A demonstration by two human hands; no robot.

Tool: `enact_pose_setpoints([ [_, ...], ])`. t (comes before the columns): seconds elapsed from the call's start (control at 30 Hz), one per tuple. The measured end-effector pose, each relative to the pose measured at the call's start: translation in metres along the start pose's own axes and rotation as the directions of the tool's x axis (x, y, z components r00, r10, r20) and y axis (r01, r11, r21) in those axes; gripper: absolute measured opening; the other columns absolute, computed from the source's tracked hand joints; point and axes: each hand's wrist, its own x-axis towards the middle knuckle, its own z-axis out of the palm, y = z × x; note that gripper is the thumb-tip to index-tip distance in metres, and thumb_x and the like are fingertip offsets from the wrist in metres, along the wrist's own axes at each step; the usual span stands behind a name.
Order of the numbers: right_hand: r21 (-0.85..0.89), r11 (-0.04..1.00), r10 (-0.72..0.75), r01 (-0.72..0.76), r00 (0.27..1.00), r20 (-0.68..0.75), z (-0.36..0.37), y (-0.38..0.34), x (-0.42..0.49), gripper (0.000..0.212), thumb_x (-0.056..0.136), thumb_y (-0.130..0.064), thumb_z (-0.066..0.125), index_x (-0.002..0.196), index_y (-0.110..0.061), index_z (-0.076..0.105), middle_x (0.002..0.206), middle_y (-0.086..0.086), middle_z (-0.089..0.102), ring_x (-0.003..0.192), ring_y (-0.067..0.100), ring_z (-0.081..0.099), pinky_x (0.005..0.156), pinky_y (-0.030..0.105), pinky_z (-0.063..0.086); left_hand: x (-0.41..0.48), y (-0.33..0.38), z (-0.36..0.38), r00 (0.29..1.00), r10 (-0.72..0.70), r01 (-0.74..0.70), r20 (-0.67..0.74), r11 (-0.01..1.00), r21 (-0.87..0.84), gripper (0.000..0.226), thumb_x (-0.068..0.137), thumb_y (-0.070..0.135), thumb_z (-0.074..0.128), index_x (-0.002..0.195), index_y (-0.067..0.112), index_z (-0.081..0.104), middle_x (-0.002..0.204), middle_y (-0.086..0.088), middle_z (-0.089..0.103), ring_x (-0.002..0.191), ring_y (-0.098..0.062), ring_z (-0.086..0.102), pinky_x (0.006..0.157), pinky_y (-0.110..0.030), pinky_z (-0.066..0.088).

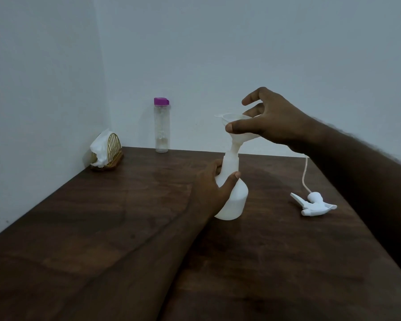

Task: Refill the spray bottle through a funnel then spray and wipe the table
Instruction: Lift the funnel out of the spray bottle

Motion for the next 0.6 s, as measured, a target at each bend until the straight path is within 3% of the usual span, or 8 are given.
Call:
enact_pose_setpoints([
  [0.27, 0.032, 0.998, -0.054, 0.052, 0.997, 0.062, -0.0028, -0.0035, -0.0043, 0.073, 0.071, -0.034, 0.086, 0.131, -0.025, 0.046, 0.109, 0.0, 0.07, 0.095, 0.014, 0.069, 0.087, 0.033, 0.056, -0.0004, -0.0004, -0.0012, 1.0, 0.014, -0.014, -0.008, 1.0, -0.011, 0.057, 0.088, 0.049, 0.061, 0.135, 0.02, 0.048, 0.136, 0.001, 0.056, 0.113, -0.011, 0.055, 0.086, -0.013, 0.035],
  [0.43, 0.002, 0.999, -0.038, 0.038, 0.997, 0.07, -0.0031, -0.0049, -0.0012, 0.072, 0.071, -0.037, 0.085, 0.131, -0.024, 0.047, 0.105, 0.002, 0.07, 0.094, 0.015, 0.069, 0.077, 0.029, 0.053, 0.0006, -0.0017, -0.0002, 1.0, 0.012, -0.012, -0.006, 1.0, -0.016, 0.057, 0.087, 0.049, 0.062, 0.135, 0.02, 0.048, 0.135, 0.002, 0.056, 0.112, -0.011, 0.054, 0.086, -0.013, 0.035],
  [0.6, -0.04, 0.998, -0.051, 0.052, 0.998, 0.033, -0.0003, -0.0029, 0.001, 0.07, 0.07, -0.042, 0.084, 0.128, -0.025, 0.048, 0.105, 0.003, 0.069, 0.093, 0.016, 0.068, 0.081, 0.034, 0.055, 0.0016, -0.0035, 0.0003, 1.0, 0.023, -0.023, -0.015, 1.0, -0.007, 0.058, 0.087, 0.049, 0.062, 0.135, 0.02, 0.048, 0.135, 0.001, 0.056, 0.113, -0.012, 0.055, 0.086, -0.014, 0.036],
])
